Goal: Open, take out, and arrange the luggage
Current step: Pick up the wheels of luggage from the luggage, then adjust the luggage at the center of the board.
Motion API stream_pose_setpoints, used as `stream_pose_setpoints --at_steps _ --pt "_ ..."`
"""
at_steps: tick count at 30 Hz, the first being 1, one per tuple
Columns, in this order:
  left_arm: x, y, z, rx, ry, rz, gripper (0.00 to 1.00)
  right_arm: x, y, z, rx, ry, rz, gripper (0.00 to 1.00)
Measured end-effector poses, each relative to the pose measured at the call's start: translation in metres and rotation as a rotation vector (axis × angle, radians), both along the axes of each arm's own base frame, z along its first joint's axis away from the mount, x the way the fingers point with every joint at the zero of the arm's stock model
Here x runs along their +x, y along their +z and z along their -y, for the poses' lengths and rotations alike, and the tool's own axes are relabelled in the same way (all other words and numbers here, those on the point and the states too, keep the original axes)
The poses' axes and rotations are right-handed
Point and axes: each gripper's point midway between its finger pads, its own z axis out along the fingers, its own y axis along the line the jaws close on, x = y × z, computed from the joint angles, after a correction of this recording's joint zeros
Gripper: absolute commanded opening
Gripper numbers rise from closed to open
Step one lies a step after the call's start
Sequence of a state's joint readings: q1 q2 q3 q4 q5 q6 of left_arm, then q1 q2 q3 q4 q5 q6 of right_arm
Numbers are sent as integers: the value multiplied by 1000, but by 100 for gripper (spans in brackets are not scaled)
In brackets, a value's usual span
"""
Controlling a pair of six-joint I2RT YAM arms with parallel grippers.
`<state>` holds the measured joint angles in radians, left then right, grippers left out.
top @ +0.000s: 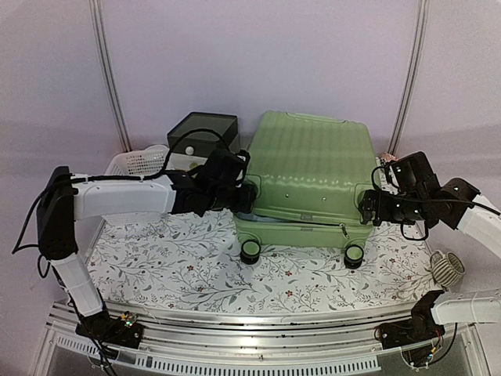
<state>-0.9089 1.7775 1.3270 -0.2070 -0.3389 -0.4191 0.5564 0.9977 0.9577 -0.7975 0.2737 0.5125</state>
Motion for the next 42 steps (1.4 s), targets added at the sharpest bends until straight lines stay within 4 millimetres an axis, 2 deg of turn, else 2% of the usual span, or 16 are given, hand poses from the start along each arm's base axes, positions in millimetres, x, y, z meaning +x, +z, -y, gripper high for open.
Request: stream_pose_setpoints --at_steps 3,7,15,22,30,33,37,42 --pt "1 3 -2 27 -6 5 27 1 0 -1 4 2 3 99" --pt "-1 14 -4 47 -8 8 26 1 2 -4 24 13 14 99" --pt "-22 41 -20 22 10 18 24 0 5 -9 52 31 24 99" --pt "-34 41 -26 32 25 20 23 1 9 -14 73 54 41 99" --pt "-47 50 -32 26 49 35 23 -4 4 -21 78 107 18 99" --pt "-52 43 -40 23 57 29 23 -9 2 -31 106 169 6 99" --pt "-56 32 -49 10 56 13 23 -14 14 -42 151 244 46 99" --pt "-48 33 -65 -42 65 -2 25 -18 36 -46 196 289 122 99"
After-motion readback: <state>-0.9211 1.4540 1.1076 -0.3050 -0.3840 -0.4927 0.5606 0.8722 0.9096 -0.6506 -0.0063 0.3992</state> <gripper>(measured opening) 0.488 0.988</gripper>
